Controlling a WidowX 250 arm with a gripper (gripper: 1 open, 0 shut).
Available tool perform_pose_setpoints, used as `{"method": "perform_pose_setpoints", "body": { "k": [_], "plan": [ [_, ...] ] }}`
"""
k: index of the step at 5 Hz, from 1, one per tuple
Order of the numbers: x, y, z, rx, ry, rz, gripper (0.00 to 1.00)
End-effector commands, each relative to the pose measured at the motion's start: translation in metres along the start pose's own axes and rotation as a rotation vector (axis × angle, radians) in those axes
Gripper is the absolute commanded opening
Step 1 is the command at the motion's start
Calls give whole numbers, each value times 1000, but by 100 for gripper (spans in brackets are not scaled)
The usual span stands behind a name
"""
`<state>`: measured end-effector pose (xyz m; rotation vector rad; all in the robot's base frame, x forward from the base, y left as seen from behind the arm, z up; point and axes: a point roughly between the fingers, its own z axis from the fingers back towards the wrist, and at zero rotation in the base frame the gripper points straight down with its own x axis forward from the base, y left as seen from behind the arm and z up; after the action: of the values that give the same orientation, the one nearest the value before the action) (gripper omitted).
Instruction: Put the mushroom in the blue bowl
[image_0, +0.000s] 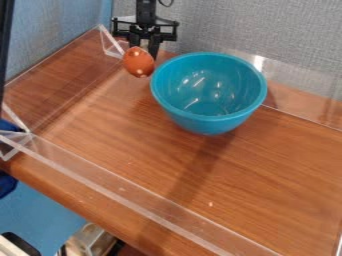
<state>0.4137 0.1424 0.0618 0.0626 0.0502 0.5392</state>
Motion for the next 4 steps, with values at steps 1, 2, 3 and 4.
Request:
{"method": "perform_pose_setpoints", "body": {
  "k": [1, 2, 3, 4],
  "plan": [
    [-3, 5, 63, -38, -134, -33, 0],
    [-4, 2, 69, -44, -135, -42, 0],
    [-5, -3, 77, -49, -139, -53, 0],
    [-3, 4, 90, -55, -141, -18, 0]
  ]
}}
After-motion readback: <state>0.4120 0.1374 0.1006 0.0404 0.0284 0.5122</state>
